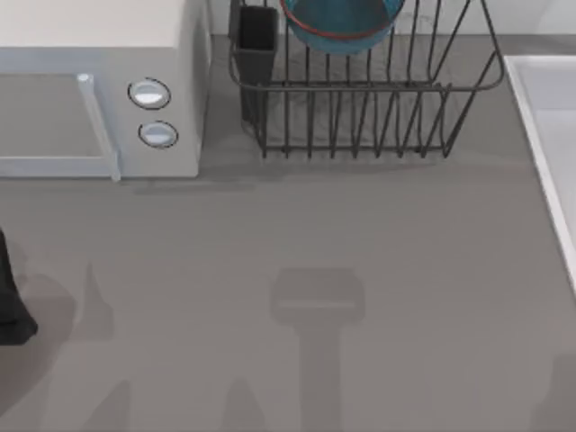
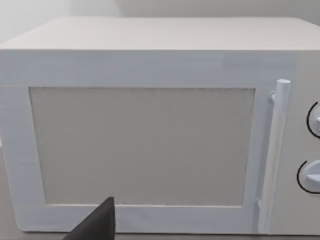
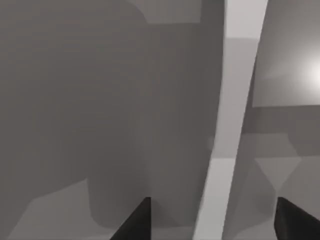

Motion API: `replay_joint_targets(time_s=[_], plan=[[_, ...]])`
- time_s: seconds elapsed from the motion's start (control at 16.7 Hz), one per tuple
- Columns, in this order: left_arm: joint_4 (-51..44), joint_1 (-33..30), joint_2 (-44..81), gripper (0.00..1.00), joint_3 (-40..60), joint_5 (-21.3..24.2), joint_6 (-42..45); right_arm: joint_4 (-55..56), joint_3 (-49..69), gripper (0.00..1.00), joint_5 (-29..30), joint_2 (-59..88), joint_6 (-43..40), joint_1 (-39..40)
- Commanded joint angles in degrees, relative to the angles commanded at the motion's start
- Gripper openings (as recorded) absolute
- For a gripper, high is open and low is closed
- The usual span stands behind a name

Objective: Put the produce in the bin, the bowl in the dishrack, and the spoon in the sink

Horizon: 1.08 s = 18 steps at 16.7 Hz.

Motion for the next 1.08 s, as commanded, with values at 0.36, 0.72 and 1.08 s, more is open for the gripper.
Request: replay_joint_targets(time_s=[0.36, 0.72, 1.08], plan=[[0.00, 0.00, 0.00, 1.00, 0.00, 0.00, 0.00, -7.83, 2.91, 0.00, -0.72, -4.44, 2.94, 0.47], [0.00, 0.00, 0.00, 1.00, 0.00, 0.00, 0.00, -21.25, 11.10, 0.00, -0.71, -8.45, 2.20, 0.33], [0.00, 0.00, 0.00, 1.00, 0.00, 0.00, 0.00, -34.42, 19.70, 0.00, -0.71, -14.14, 2.51, 0.19]])
